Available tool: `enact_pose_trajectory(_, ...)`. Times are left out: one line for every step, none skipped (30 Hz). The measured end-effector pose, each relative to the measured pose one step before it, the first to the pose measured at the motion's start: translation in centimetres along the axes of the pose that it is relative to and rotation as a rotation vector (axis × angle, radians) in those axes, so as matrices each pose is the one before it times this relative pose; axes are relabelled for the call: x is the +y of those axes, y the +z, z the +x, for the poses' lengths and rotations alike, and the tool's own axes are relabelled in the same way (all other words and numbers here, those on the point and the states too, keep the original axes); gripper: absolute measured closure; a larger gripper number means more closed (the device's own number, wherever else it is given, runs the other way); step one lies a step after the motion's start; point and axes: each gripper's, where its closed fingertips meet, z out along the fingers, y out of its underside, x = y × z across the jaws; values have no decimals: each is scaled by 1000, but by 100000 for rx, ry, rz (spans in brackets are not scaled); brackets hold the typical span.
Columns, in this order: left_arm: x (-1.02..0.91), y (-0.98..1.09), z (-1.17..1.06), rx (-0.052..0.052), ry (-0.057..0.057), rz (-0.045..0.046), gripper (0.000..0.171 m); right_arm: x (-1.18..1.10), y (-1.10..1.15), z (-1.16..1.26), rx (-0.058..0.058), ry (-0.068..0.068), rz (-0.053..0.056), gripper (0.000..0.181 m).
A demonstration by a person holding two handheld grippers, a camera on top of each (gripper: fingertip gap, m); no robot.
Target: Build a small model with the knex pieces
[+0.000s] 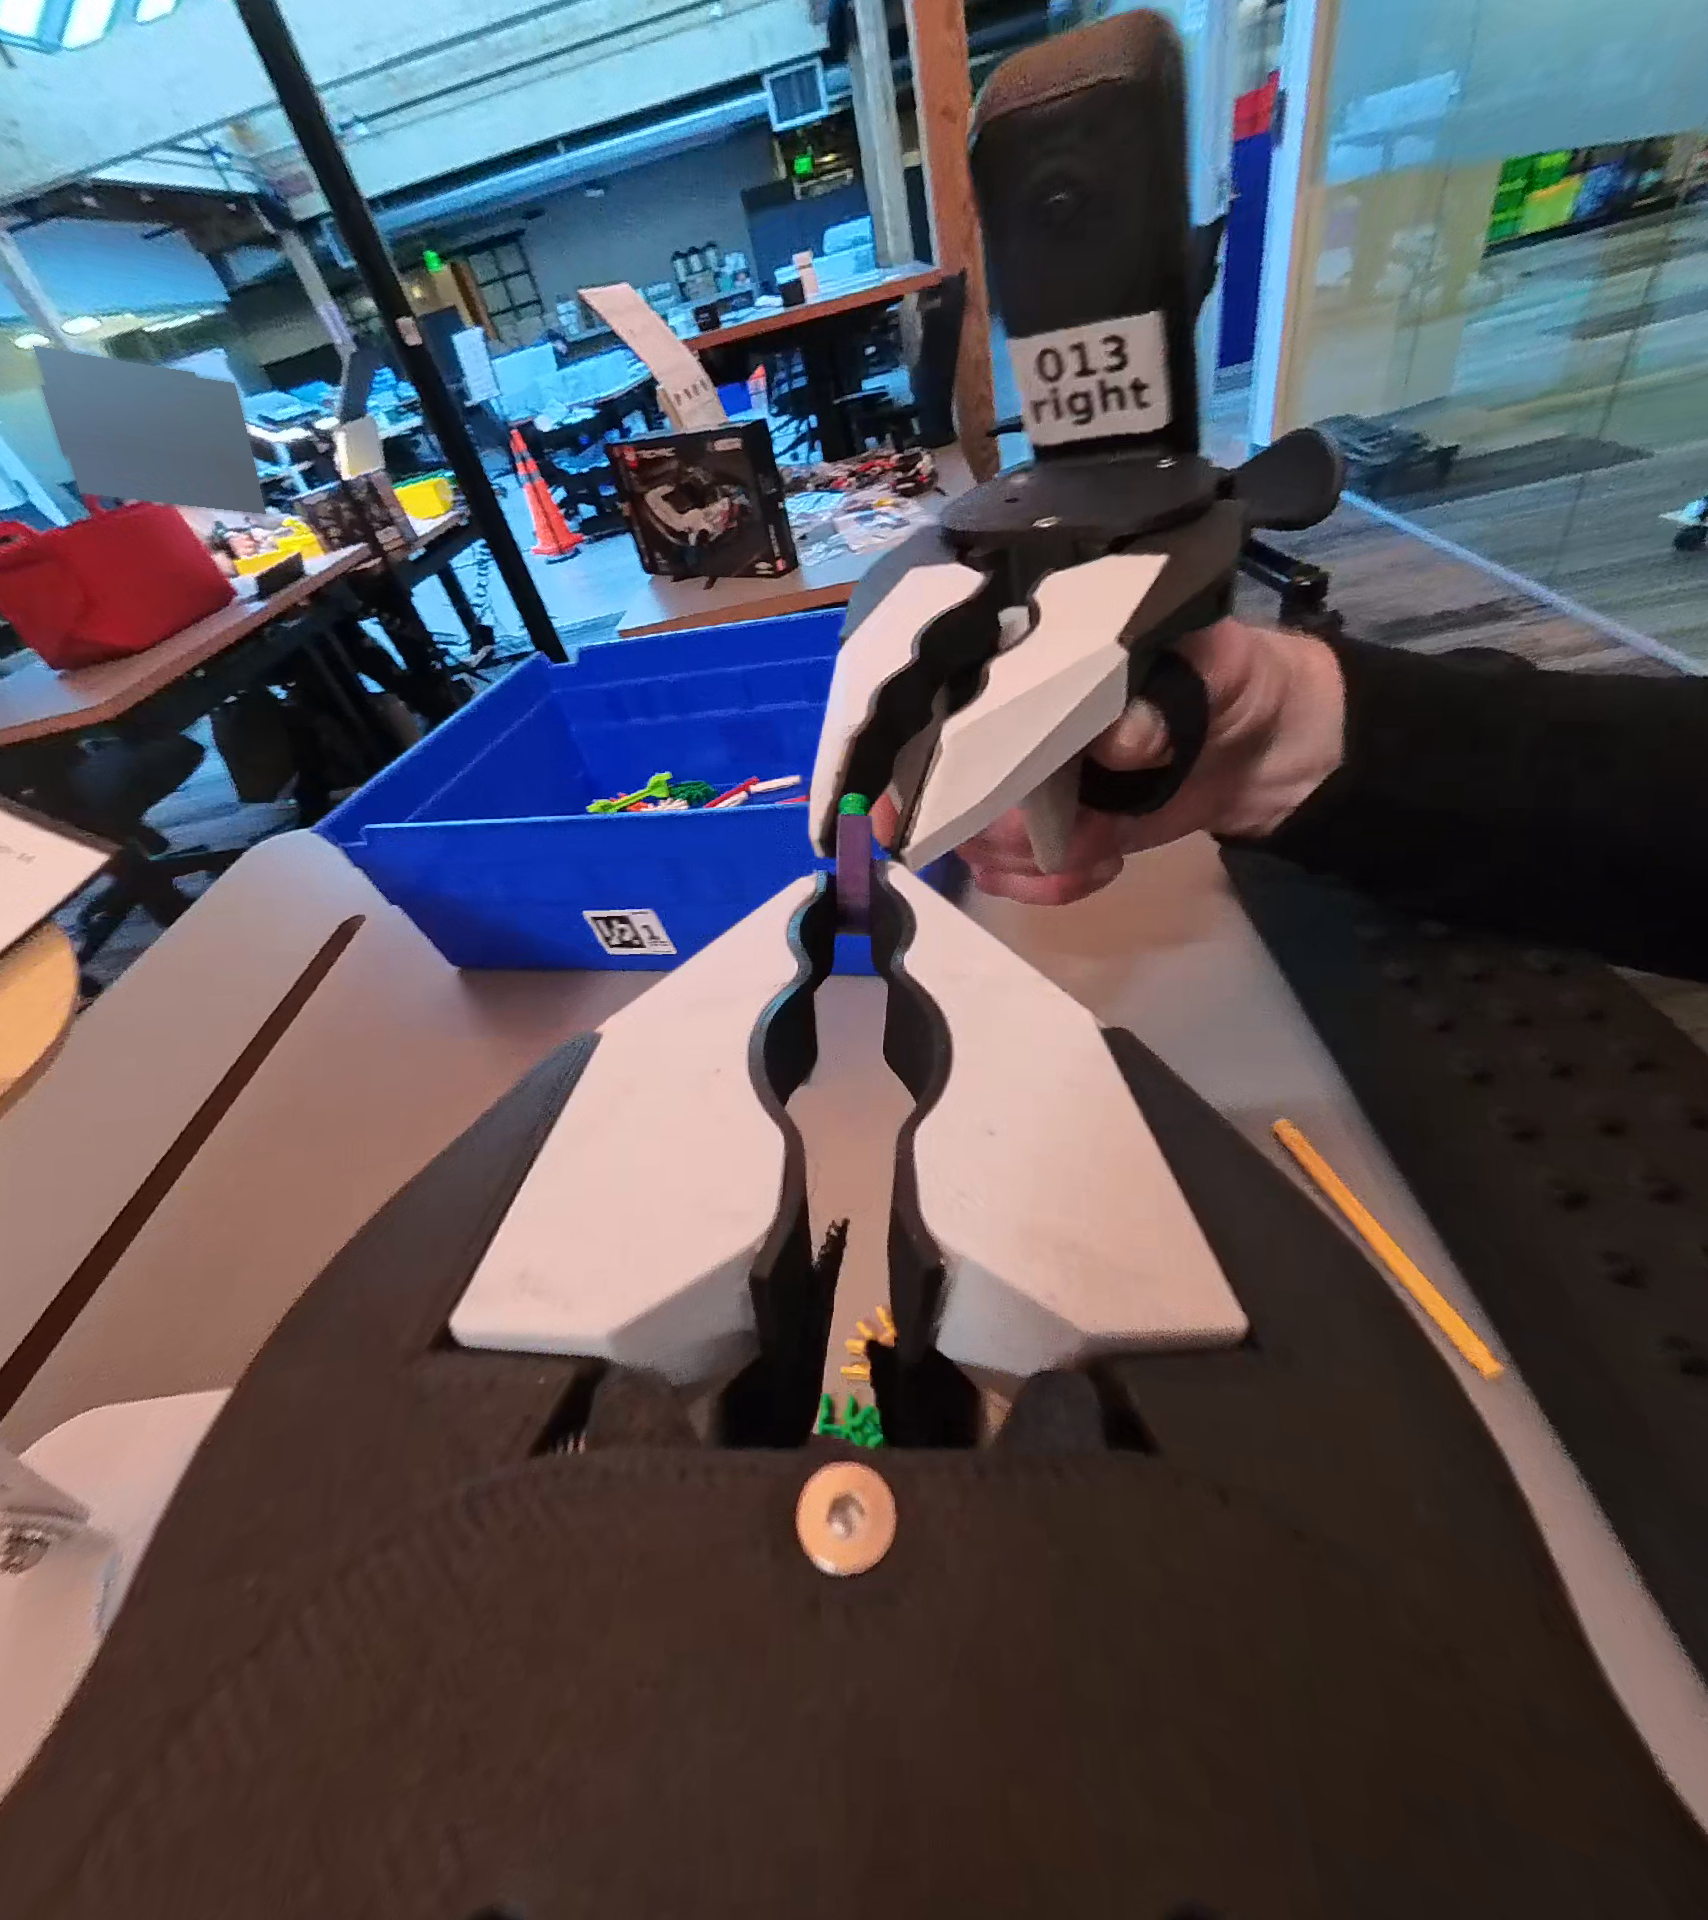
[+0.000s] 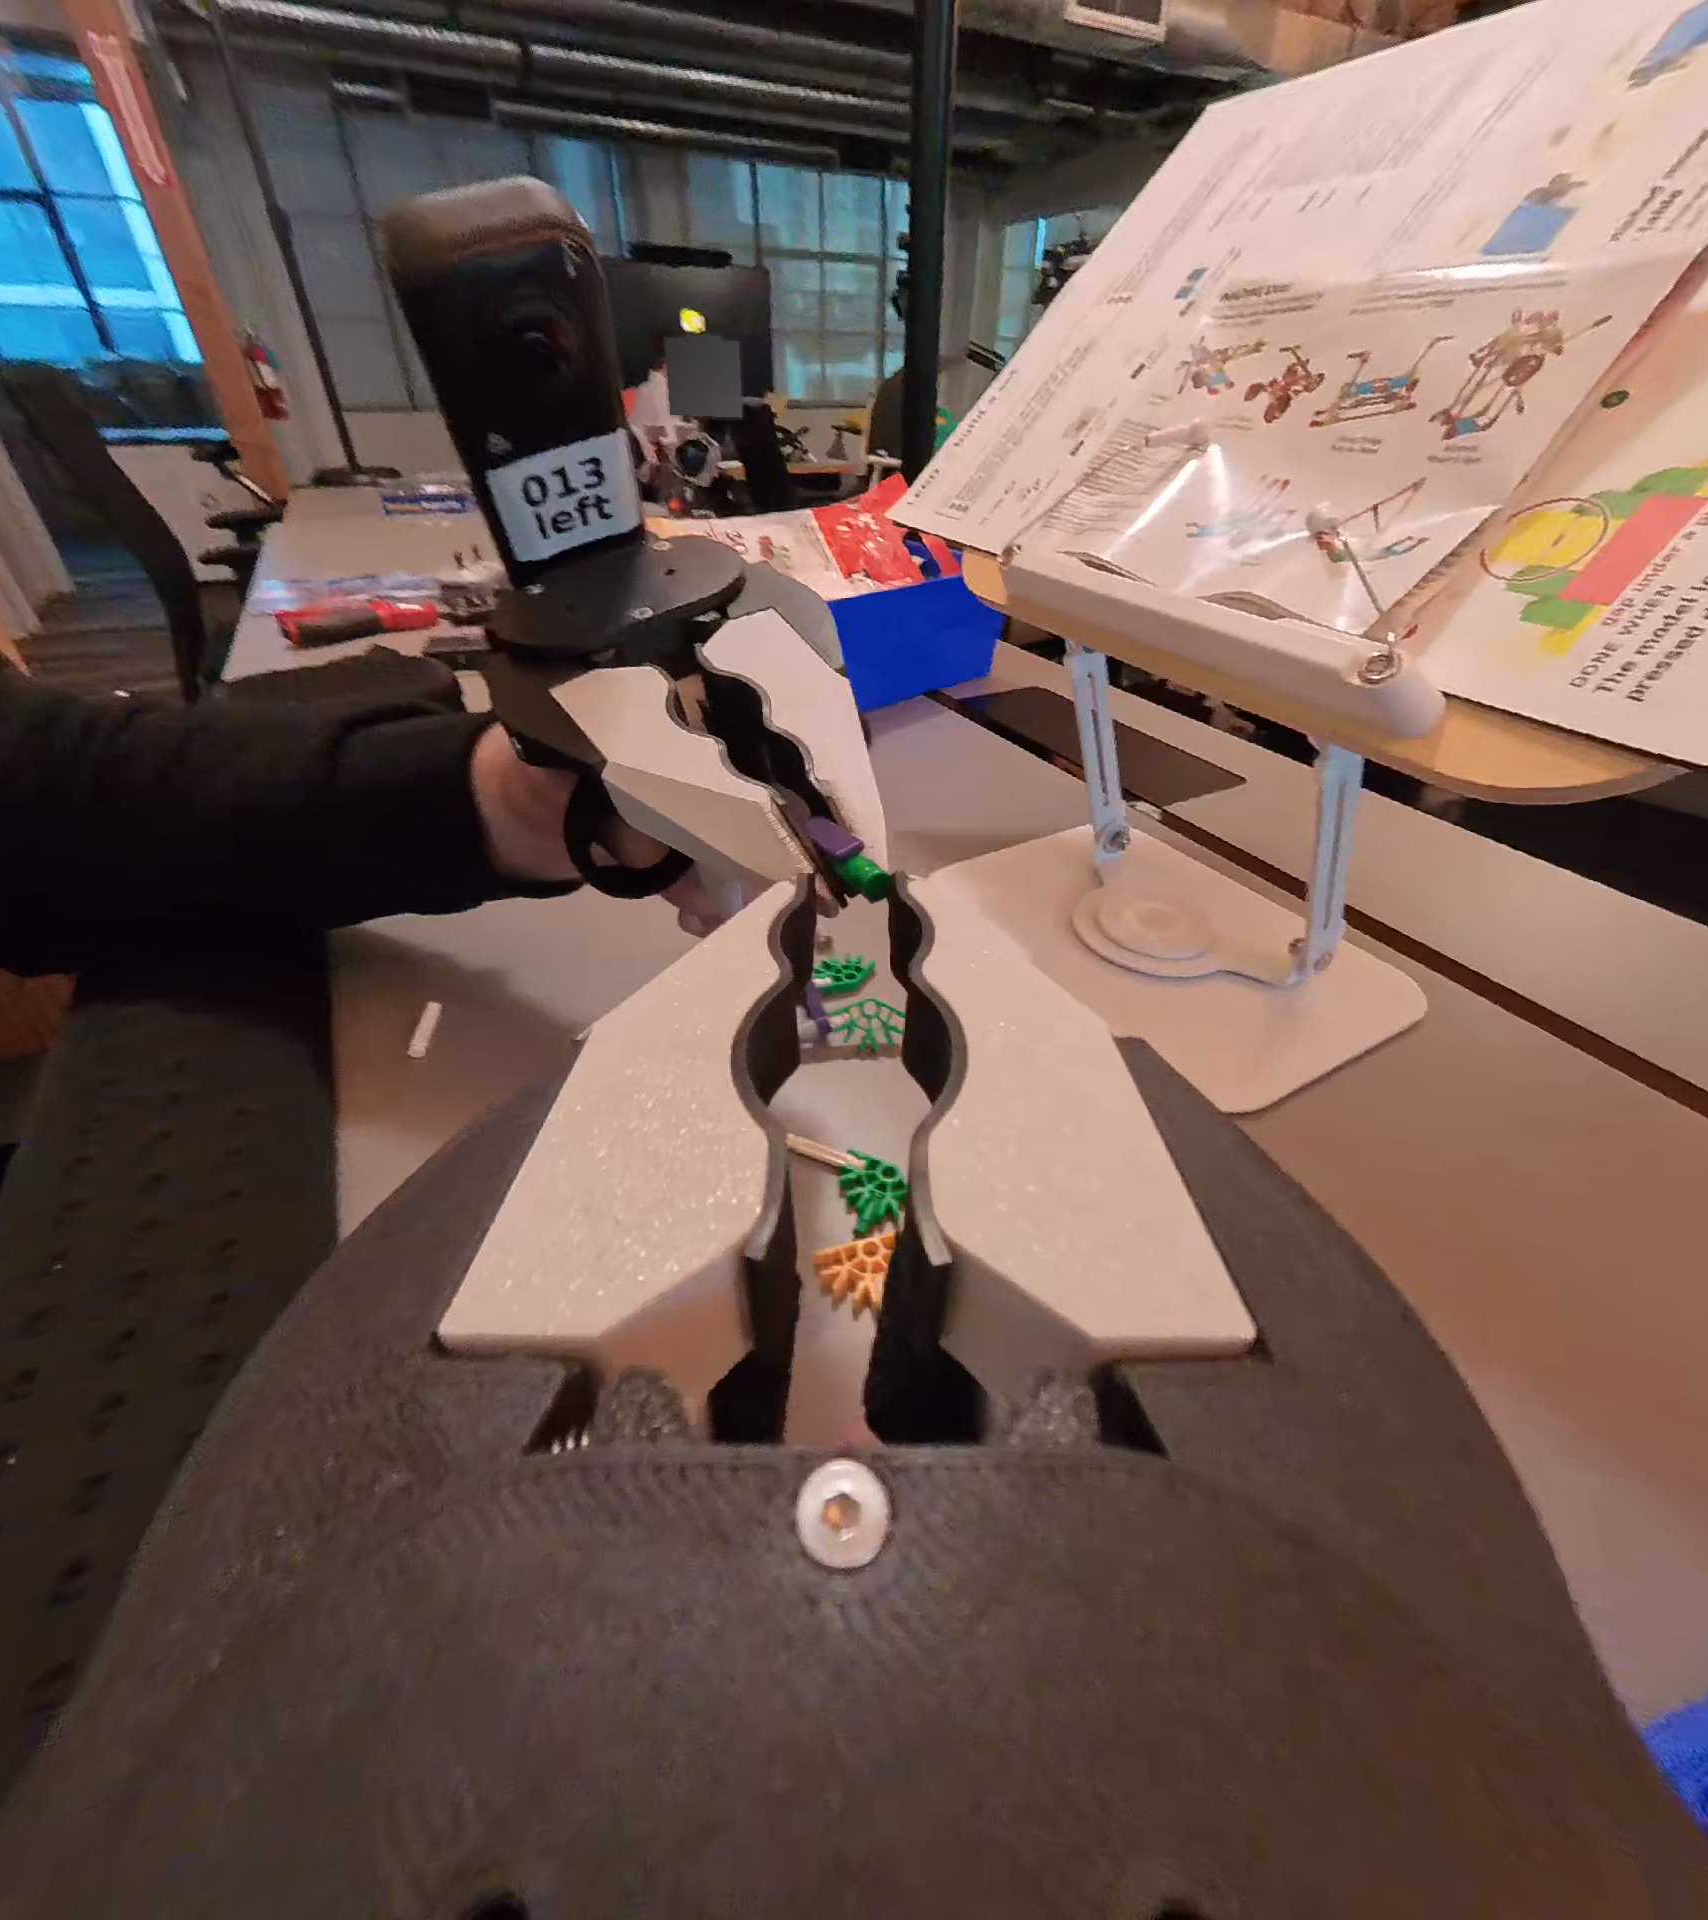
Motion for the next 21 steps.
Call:
enact_pose_trajectory(-66, -94, 257, 1955, 139, -22, 168, -135, -59, -214, -1974, 1063, 986, 172)
enact_pose_trajectory(-169, -118, 363, 2557, 46, 542, 168, -168, -53, -291, -2204, 919, 1279, 176)
enact_pose_trajectory(-234, -111, 212, 1378, -164, 794, 168, -152, -25, -246, -1813, 740, 1010, 176)
enact_pose_trajectory(-89, -43, 93, 539, 227, -119, 169, -14, 3, -108, -746, 242, 98, 176)
enact_pose_trajectory(54, -20, 65, 490, 196, -812, 169, 63, 16, -55, -168, -509, -514, 176)
enact_pose_trajectory(31, -25, 88, 506, -77, -235, 168, -17, 25, -69, 217, -1072, -140, 176)
enact_pose_trajectory(-5, -28, 89, 957, -886, 79, 168, -86, 50, -82, 422, -1257, 52, 177)
enact_pose_trajectory(50, -38, 26, 654, -660, -571, 168, -1, 94, 51, 1392, -1637, -523, 177)
enact_pose_trajectory(162, 3, -270, -1714, 911, -1418, 168, 82, 109, 293, 3305, -2605, -1145, 178)
enact_pose_trajectory(153, 74, -398, -3003, 1171, -1184, 168, 24, 91, 315, 3763, -2609, -967, 178)
enact_pose_trajectory(144, 96, -252, -1971, 486, -1055, 168, 39, 99, 244, 2952, -1571, -778, 178)
enact_pose_trajectory(256, 136, -329, -2612, 802, -1596, 168, 141, 135, 283, 2841, -1246, -1152, 178)
enact_pose_trajectory(386, 209, -310, -2912, 1047, -2528, 168, 109, 153, 266, 2886, -1545, -770, 178)
enact_pose_trajectory(293, 260, -279, -3049, 313, -2005, 168, 78, 131, 335, 3218, -1735, -724, 181)
enact_pose_trajectory(114, 160, -388, -3149, -71, -557, 168, 100, 96, 349, 3205, -1465, -1164, 181)
enact_pose_trajectory(-7, 105, -299, -2349, -18, 476, 169, 85, 56, 184, 1973, -1294, -1183, 181)
enact_pose_trajectory(242, 110, -78, -1132, 1567, -1581, 169, 250, 22, 59, 736, -1710, -1647, 181)
enact_pose_trajectory(286, 45, -36, -1487, 4556, -2745, 168, 115, -53, -52, -269, -1033, -488, 181)
enact_pose_trajectory(-210, -79, -6, -336, 1306, 222, 168, -310, -169, -110, -1178, 236, 1848, 181)
enact_pose_trajectory(-572, -137, 142, 2424, -4113, 2544, 168, -491, -217, -103, -1611, 791, 2863, 181)
enact_pose_trajectory(-433, -81, 107, 2371, -3423, 1555, 168, -287, -144, -85, -1958, 2083, 2490, 181)
